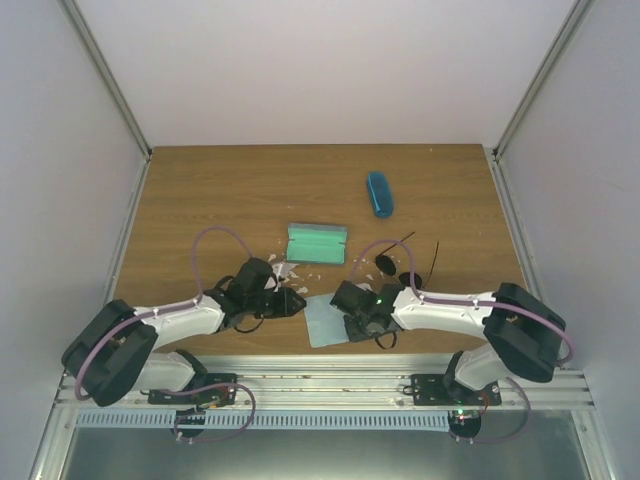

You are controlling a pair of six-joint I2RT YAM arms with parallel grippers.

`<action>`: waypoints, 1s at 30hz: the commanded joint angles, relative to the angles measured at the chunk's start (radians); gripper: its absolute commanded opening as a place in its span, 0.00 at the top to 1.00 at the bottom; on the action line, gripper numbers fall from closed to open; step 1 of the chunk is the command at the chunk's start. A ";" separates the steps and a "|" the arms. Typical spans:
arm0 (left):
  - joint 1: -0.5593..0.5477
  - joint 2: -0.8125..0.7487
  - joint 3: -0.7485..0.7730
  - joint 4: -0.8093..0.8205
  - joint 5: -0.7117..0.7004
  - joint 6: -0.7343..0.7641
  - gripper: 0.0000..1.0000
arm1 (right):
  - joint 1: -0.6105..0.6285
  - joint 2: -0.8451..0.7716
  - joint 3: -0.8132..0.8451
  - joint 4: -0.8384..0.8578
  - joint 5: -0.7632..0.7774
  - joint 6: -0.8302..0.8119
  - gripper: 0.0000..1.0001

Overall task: Organize the sunglasses
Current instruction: Move the glasses cleaning cloth to the center of the board.

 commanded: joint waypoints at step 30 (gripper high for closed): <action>-0.141 0.139 -0.079 0.224 -0.042 -0.183 0.88 | 0.030 0.277 0.266 0.080 0.197 -0.092 0.68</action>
